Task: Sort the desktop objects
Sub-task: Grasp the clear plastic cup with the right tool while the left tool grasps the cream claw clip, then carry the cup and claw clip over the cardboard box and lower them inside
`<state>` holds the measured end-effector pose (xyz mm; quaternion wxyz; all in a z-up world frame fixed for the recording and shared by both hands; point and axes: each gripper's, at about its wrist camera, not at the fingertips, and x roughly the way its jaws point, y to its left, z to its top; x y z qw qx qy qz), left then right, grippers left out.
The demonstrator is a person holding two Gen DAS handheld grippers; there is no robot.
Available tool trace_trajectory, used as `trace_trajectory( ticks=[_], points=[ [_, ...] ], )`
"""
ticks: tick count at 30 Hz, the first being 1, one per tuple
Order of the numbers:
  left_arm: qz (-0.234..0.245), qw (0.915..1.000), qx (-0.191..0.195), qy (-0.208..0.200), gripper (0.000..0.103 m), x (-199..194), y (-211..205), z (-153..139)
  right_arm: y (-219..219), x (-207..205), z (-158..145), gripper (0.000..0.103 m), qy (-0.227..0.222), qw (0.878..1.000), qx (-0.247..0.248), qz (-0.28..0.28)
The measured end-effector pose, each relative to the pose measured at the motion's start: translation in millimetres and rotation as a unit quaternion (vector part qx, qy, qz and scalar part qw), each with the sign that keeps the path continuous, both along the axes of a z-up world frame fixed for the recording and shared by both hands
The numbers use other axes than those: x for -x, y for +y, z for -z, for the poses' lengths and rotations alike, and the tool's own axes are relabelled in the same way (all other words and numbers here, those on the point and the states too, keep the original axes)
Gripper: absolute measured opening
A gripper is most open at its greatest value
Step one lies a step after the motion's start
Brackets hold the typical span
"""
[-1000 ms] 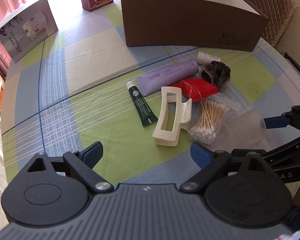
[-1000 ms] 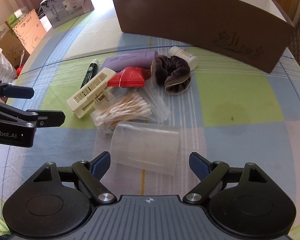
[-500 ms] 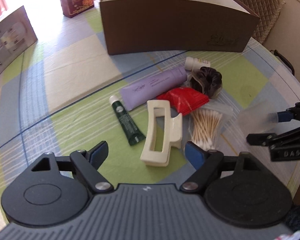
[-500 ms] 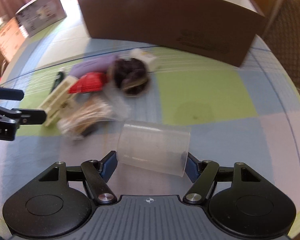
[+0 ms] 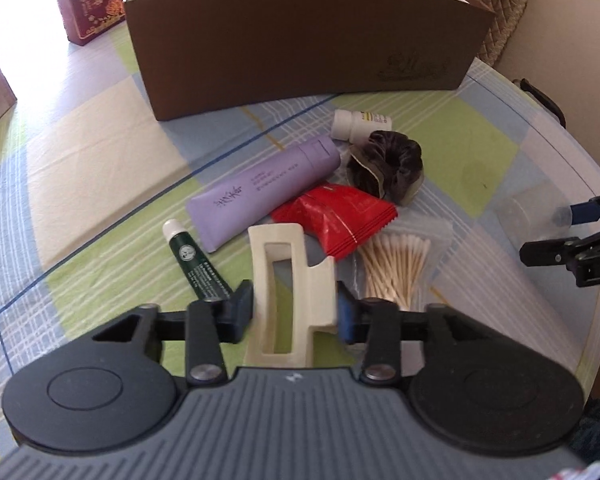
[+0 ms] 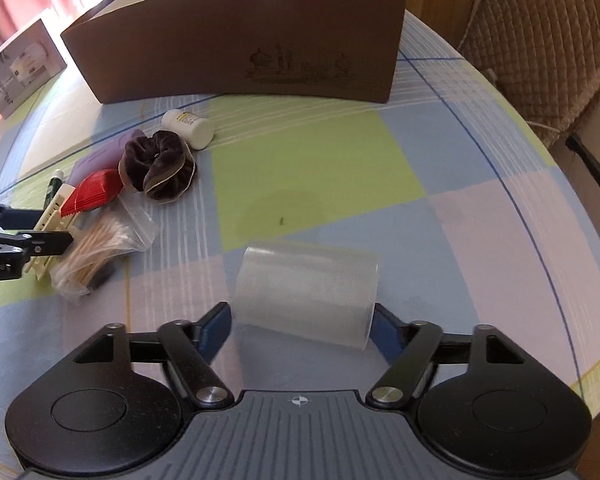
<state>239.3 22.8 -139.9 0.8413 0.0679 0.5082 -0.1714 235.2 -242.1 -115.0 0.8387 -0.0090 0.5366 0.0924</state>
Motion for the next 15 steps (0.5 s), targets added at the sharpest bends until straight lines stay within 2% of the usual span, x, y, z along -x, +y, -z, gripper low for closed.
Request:
trace_trajectory(
  ticks=[6,15],
  points=[
    [-0.007,0.9999,0.004,-0.014,0.035,10,3,-6,3,0,0,0.081,-0.008,1.000,-0.003,-0.003],
    [-0.051,0.9981,-0.002,-0.034,0.035,27,18,-27,6,-7,0,0.081,-0.033,0.999,0.005,-0.009]
  ],
)
